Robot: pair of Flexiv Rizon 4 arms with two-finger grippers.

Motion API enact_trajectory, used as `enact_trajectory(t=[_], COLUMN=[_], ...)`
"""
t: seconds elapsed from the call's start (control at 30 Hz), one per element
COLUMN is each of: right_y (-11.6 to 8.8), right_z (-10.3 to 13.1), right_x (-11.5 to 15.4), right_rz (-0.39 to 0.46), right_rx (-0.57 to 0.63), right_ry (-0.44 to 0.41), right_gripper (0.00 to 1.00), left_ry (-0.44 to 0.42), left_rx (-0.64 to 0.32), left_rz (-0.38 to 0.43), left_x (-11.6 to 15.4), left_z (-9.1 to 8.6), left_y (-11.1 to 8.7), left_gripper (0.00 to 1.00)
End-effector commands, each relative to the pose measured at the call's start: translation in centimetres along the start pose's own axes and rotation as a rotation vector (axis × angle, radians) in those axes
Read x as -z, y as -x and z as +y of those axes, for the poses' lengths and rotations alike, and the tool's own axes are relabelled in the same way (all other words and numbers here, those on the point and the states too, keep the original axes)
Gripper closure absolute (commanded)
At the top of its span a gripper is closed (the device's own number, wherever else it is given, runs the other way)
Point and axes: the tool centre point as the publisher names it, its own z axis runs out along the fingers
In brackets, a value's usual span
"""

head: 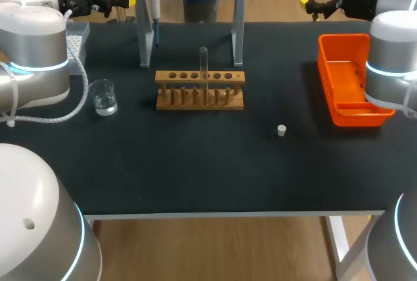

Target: Invert the test tube, pick up the pipette, mount the tip to pipette, aspirate from beaker and dispense into the tube, eject the tip, return the pipette, and cap with the stopper.

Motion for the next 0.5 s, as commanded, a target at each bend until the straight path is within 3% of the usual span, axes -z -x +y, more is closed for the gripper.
enact_trajectory(t=[0.03,0.3,0.5], right_y=[-3.0,-10.0,-14.4], right_z=[-0.7,-2.2,-3.7], right_x=[5.3,9.5,11.7], right_rz=[0.056,0.159,0.179], right_rx=[0.027,0.021,0.068], right_ry=[0.032,0.057,0.084], right_gripper=[0.0,0.0,0.0], left_ry=[-0.002,-0.002,-0.002], left_rx=[0.0,0.0,0.0], left_rz=[-0.003,-0.003,-0.003], left_x=[0.0,0.0,0.0], left_z=[0.1,0.1,0.1], left_y=[-0.1,-0.1,-0.1], left_gripper=[0.0,0.0,0.0])
